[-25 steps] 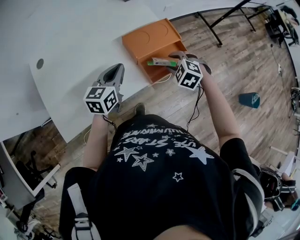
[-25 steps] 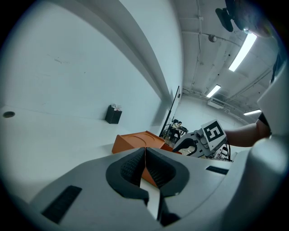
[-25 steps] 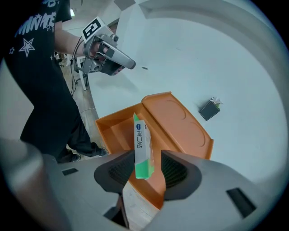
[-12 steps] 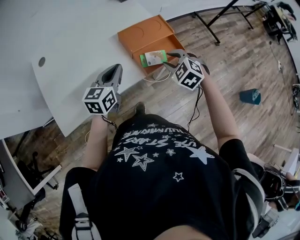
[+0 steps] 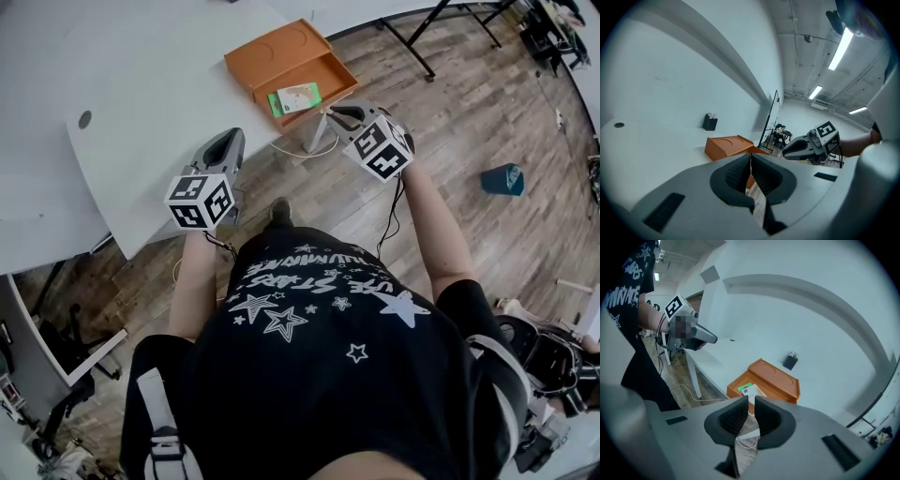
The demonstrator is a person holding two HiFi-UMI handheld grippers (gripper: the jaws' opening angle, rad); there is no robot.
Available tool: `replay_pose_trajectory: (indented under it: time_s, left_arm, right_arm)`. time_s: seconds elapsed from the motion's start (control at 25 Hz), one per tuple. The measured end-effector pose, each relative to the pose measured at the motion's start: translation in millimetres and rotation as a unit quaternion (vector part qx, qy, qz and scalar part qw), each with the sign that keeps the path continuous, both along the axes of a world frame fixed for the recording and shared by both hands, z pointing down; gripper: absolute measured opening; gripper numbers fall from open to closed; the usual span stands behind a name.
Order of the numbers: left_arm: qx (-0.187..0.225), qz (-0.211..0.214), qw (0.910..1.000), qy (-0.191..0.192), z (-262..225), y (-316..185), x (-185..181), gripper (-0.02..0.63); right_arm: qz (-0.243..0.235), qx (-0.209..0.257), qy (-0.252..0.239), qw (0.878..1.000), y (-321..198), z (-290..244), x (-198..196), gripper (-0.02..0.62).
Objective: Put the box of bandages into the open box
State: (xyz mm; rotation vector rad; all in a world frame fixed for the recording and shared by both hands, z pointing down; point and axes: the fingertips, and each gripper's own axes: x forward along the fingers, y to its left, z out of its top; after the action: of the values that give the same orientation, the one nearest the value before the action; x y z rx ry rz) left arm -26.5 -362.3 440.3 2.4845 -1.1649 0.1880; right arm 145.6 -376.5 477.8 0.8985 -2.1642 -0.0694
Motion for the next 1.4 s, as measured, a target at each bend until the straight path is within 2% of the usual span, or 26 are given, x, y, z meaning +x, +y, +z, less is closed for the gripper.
replay_pose_trajectory:
  time_s: [0.32, 0.6, 1.04, 1.4]
  left_arm:
    - [0.008, 0.007, 0.9999, -0.004, -1, 59, 14, 0.021]
    - [0.012, 0.011, 0.9998, -0.006, -4, 113, 20, 0.021]
    - [0.004, 0.009, 0.9999, -0.012, 10, 208, 22, 0.021]
    - [-0.002, -0.007, 1.0, -0.007, 17, 258, 11, 0.021]
  right_arm:
    - [0.047, 0.031, -0.042, 0.998, 54, -18, 11, 0.055]
    - [0.066, 0.043, -0.075, 0.994, 115, -31, 11, 0.055]
    - [0.082, 0.023, -0.101, 0.991, 210, -12, 11, 0.055]
    - [0.083, 0.009, -0.124, 0.989, 254, -4, 1, 0.054]
